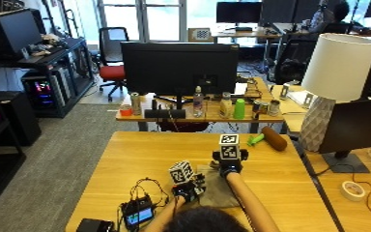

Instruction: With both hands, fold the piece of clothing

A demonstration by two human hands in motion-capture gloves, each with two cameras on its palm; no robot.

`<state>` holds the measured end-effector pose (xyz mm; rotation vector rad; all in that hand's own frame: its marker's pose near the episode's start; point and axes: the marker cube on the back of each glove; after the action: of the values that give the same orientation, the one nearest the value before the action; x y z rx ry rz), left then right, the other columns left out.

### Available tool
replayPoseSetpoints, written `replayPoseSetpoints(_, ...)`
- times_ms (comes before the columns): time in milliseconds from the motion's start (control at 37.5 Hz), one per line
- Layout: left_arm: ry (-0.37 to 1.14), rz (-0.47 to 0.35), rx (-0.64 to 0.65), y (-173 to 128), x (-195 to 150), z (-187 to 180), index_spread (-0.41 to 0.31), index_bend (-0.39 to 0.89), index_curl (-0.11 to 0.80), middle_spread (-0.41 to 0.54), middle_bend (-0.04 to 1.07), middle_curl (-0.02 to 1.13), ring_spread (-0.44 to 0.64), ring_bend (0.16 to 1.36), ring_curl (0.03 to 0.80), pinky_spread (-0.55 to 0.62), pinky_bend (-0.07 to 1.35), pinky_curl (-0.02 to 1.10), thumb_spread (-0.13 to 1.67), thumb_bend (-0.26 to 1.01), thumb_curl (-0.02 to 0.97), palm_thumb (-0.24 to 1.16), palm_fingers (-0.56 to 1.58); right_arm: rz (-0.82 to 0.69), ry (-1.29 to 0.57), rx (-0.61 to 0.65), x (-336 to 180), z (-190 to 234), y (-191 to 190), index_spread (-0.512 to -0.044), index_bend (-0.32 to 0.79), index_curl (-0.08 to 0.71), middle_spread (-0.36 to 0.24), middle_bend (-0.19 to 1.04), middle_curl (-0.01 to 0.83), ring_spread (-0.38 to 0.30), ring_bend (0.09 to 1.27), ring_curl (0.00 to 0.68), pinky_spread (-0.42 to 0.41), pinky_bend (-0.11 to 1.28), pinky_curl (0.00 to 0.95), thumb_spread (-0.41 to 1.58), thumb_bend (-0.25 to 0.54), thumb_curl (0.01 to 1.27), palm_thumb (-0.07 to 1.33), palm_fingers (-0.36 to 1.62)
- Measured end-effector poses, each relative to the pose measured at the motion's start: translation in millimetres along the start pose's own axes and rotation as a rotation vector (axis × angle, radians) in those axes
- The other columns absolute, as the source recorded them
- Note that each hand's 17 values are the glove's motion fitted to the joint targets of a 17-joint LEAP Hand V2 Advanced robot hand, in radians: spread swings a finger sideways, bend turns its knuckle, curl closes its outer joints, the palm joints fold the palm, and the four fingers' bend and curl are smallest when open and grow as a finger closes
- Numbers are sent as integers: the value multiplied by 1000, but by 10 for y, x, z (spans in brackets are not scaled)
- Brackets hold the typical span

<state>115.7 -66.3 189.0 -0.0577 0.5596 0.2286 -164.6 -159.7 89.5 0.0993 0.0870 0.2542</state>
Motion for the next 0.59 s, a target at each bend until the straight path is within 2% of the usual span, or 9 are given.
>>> replayPoseSetpoints(133, 210, -42, 69, -11, -158, -105, -51, 181, 343, 53, 197, 325, 156, 545, 309, 283, 289, 328, 1331, 18, 207, 192, 249, -34, -89, -62, -415, -42, 386, -264, -166, -16, -158, 674, 521, -232, 961, 520, -269, 985, 520, 603, -30, 598, 1007, 1011)
replayPoseSetpoints(187, 199, -88, 119, -9, -250, -153, -50, 190, 350, 50, 200, 329, 140, 543, 306, 269, 262, 321, 1350, 27, 209, 213, 279, -48, -143, -122, -539, 62, 450, -264, -159, -33, -158, 688, 527, -230, 978, 521, -272, 998, 522, 598, -29, 605, 1004, 999)
replayPoseSetpoints(294, 175, -175, 145, 44, -394, -219, -54, 206, 367, 45, 188, 332, 121, 527, 300, 239, 231, 314, 1398, 44, 211, 247, 352, -31, -261, -353, -726, 391, 603, -261, -174, -51, -157, 723, 538, -230, 1014, 522, -278, 1029, 521, 593, -33, 617, 990, 971)
replayPoseSetpoints(454, 185, -186, 114, 75, -446, -240, -55, 191, 381, 36, 177, 340, 105, 504, 303, 216, 211, 320, 1456, 59, 211, 276, 383, -19, -434, -548, -847, 658, 732, -249, -191, -61, -145, 746, 545, -227, 1072, 521, -283, 1087, 518, 651, -39, 620, 942, 924)
replayPoseSetpoints(507, 180, -183, 89, 88, -421, -231, -56, 188, 385, 35, 181, 343, 102, 495, 303, 215, 197, 320, 1470, 62, 211, 281, 385, -12, -477, -561, -825, 674, 728, -243, -207, -67, -135, 760, 547, -225, 1094, 518, -290, 1091, 510, 760, -46, 596, 890, 909)
replayPoseSetpoints(587, 153, -181, 76, 88, -387, -230, -56, 195, 393, 31, 172, 343, 104, 479, 302, 219, 187, 320, 1485, 63, 210, 285, 375, -44, -558, -655, -741, 598, 782, -244, -198, -64, -123, 791, 551, -215, 1115, 510, -291, 1078, 494, 902, -59, 551, 792, 908)
